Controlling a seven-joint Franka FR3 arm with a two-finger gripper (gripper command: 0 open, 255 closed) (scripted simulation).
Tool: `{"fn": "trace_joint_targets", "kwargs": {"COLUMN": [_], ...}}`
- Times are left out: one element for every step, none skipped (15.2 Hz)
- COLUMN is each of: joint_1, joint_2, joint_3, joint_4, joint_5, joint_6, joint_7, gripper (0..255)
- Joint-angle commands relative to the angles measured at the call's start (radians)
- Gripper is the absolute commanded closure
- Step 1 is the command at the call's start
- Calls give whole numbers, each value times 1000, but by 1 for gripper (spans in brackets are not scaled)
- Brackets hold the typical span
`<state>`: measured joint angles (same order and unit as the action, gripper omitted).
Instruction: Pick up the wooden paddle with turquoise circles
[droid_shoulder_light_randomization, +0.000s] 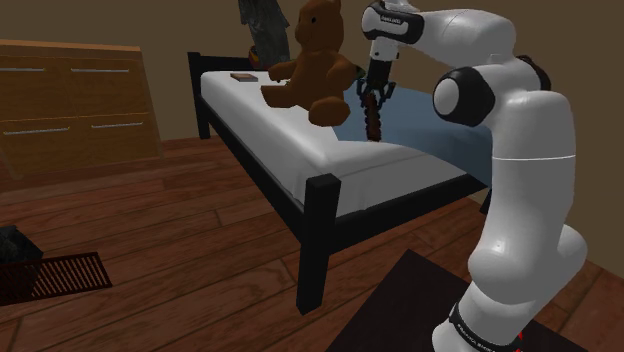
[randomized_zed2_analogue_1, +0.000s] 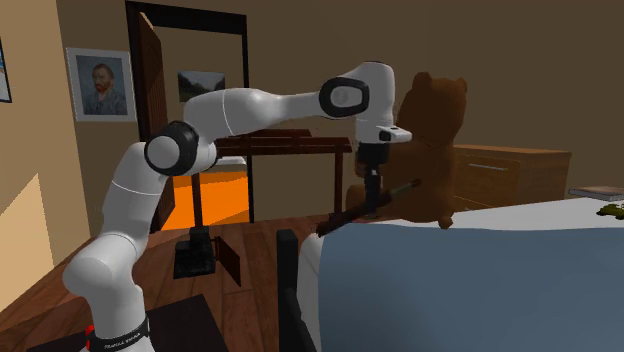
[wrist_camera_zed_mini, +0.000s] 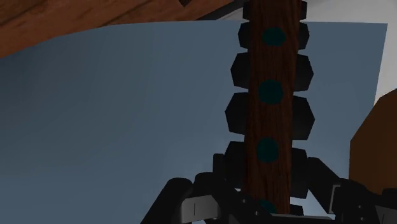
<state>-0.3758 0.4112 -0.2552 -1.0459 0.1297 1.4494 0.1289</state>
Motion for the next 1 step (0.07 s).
{"fn": "trace_joint_targets", "kwargs": {"joint_1": [-3], "joint_2": [5], "joint_3": [0], "joint_4": [17], "joint_5": [1], "joint_6": [-12], "joint_7": [0], "gripper": [255]}}
